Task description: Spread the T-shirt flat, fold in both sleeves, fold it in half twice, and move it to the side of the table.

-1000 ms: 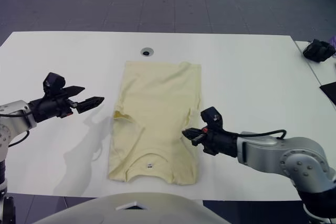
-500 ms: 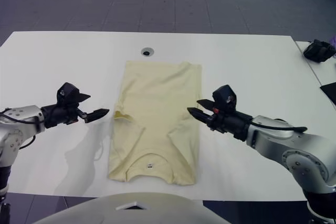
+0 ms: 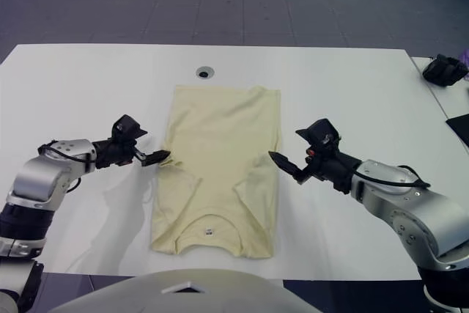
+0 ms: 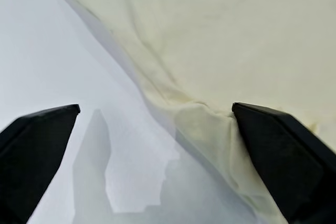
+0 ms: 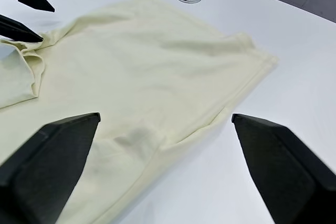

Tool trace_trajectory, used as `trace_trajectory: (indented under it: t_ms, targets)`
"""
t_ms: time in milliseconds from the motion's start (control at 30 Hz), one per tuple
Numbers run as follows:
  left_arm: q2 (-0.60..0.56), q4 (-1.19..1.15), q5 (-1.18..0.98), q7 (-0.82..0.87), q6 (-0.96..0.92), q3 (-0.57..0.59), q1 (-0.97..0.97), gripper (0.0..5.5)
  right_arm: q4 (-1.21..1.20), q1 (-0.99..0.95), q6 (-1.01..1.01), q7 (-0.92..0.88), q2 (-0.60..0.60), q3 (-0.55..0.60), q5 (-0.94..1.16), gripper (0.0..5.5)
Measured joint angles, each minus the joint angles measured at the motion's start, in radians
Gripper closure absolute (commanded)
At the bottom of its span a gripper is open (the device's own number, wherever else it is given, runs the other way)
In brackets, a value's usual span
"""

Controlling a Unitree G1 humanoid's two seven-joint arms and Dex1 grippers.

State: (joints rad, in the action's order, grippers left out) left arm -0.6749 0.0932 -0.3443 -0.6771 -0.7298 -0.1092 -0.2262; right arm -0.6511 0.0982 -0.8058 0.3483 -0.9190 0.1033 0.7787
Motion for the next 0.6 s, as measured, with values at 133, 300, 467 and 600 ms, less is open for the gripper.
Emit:
trace_trajectory:
  t_ms: [133,300,467,600]
  targets:
    - [0.003,0.106,0.007,0.078,0.117,0.199,0.003,0.1,-0.022,0.115,0.171,0.145,-0.097,0.025,-0.206,0.12]
    - [-0.233,0.238,0.127,-0.161,0.453,0.229,0.258,0.1,-0.053,0.482,0.393,0.401,-0.175,0.166,-0.438,0.12]
    - [-0.296,0.298,0.137,-0.376,0.693,0.259,0.591,0.1,-0.045,0.754,0.773,0.529,-0.149,0.22,-0.72,0.12]
    - [-0.325,0.29,0.215,-0.43,0.901,0.272,0.717,0.1,-0.045,0.796,0.918,0.523,-0.086,0.164,-0.829,0.12]
